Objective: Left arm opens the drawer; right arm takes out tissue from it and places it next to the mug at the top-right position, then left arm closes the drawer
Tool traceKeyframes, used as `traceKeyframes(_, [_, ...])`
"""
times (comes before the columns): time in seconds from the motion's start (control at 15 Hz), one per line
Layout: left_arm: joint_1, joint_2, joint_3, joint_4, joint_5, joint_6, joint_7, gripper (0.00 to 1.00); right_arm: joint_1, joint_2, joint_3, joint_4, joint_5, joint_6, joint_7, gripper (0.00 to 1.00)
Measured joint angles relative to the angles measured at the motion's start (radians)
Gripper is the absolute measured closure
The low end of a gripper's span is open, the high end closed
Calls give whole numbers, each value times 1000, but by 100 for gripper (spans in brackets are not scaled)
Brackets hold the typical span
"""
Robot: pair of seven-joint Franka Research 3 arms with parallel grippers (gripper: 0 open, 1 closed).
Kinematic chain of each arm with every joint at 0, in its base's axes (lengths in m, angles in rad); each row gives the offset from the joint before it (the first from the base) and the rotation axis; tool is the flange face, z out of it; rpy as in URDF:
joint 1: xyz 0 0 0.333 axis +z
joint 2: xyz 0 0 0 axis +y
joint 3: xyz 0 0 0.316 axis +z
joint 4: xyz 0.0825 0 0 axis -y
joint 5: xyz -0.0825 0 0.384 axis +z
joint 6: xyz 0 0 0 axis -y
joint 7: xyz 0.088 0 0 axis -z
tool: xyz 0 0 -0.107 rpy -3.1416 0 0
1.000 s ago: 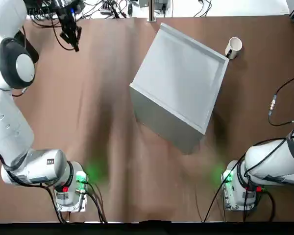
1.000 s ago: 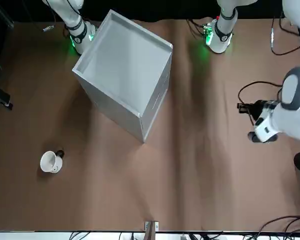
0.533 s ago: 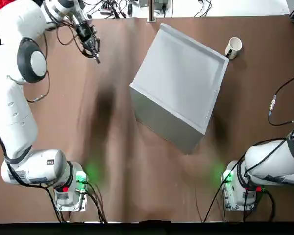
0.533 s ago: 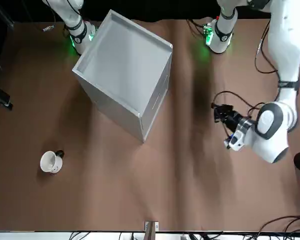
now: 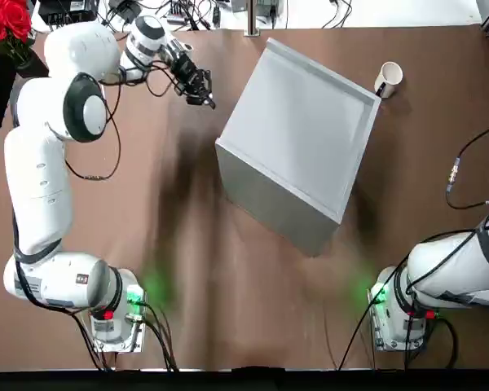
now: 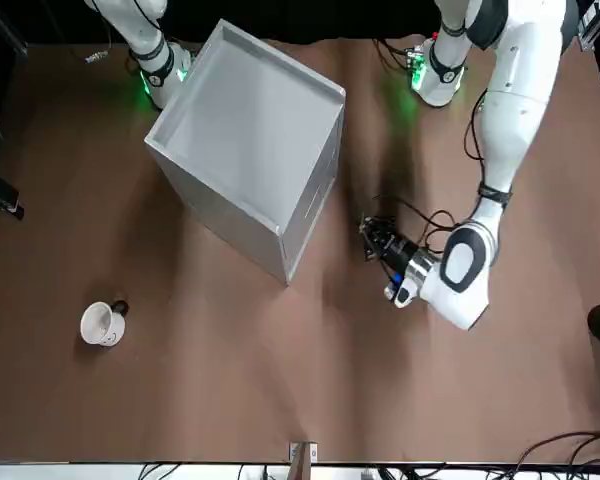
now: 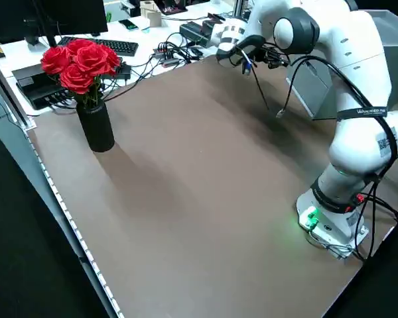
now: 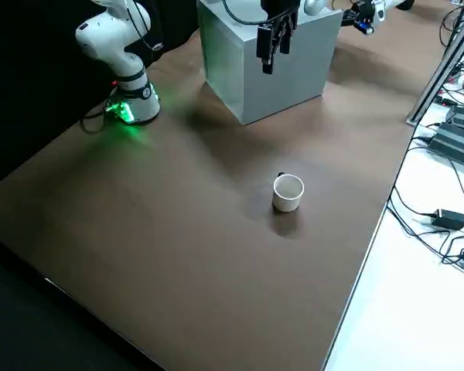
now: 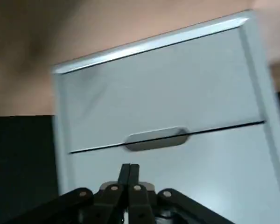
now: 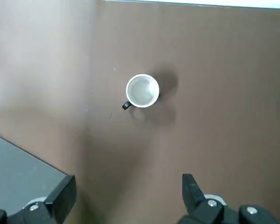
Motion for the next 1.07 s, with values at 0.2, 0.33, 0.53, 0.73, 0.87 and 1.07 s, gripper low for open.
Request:
traceKeyframes(0.2, [-59,4,-2,-55,-125,149,-3,99,-1,0,-1,0,1,0,0,0])
traceKeyframes(0.33, [-93,4,-2,-65,-142,165,-3,99,-1,0,-1,0,1,0,0,0])
traceKeyframes(0.53, [-135,4,-2,-80,-158,174,-9,99,-3,0,-2,1,1,0,0,0])
traceKeyframes(0.73, [-148,5,-2,-97,-160,175,-22,99,-3,0,-2,2,1,0,0,0])
traceKeyframes(0.87, [-147,5,-2,-98,-160,175,-41,99,-3,0,-2,2,1,0,0,0])
traceKeyframes(1.07, [-146,6,-2,-101,-160,175,-48,99,-3,0,-2,3,1,0,0,0])
